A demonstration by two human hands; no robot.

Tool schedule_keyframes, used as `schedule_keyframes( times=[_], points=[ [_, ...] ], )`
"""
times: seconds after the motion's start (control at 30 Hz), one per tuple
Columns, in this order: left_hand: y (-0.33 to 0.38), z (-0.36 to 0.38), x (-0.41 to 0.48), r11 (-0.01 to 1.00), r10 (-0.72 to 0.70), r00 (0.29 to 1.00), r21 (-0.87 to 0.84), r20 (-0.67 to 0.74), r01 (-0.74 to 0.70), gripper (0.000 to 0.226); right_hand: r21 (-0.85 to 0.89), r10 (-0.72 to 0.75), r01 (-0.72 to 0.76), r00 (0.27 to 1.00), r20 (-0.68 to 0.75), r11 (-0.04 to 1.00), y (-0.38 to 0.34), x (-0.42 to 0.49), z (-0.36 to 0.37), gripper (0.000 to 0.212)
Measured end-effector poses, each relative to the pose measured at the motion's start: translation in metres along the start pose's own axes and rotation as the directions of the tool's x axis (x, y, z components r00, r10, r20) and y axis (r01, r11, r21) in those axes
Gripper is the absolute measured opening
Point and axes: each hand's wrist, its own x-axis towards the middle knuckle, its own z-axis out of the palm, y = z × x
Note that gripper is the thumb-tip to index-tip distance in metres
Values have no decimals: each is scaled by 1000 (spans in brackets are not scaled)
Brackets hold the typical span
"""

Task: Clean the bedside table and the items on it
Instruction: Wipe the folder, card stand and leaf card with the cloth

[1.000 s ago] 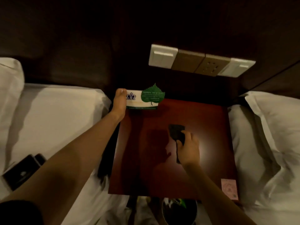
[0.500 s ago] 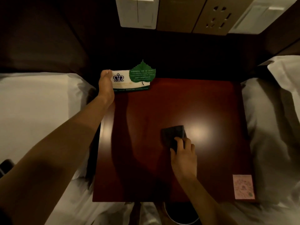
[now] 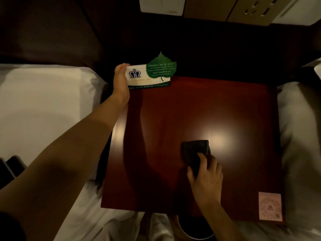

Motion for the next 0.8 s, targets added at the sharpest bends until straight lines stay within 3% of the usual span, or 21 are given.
schedule_keyframes(
  times=[0.07,0.13,0.2,0.33,0.43,0.53,0.63,0.8],
  points=[
    [4,-7,-3,999,29,1000,43,0,-29,10,-25,19,-20,1000,-21,999,-5,-1,-7,58],
    [13,-16,-8,983,81,997,167,-8,-79,21,-35,-10,9,999,-45,999,-14,1,-17,56],
    [26,-28,-21,934,156,987,331,-45,-133,34,-4,-88,88,995,-49,996,-31,9,-29,49],
    [51,-67,-62,855,251,965,486,-80,-182,39,25,-293,293,956,-7,956,-88,39,-48,47],
    [57,-119,-90,607,283,959,772,10,-187,43,25,-445,445,895,11,895,-143,57,-54,50],
    [54,-178,-101,436,167,986,897,-8,-67,56,5,-539,541,838,90,841,-196,65,-53,56],
    [55,-229,-118,422,127,985,905,-114,50,58,-14,-605,615,778,170,788,-242,62,-45,59],
    [59,-291,-153,494,105,965,855,-241,159,59,-16,-652,686,698,295,727,-304,41,-24,60]
  ],
)
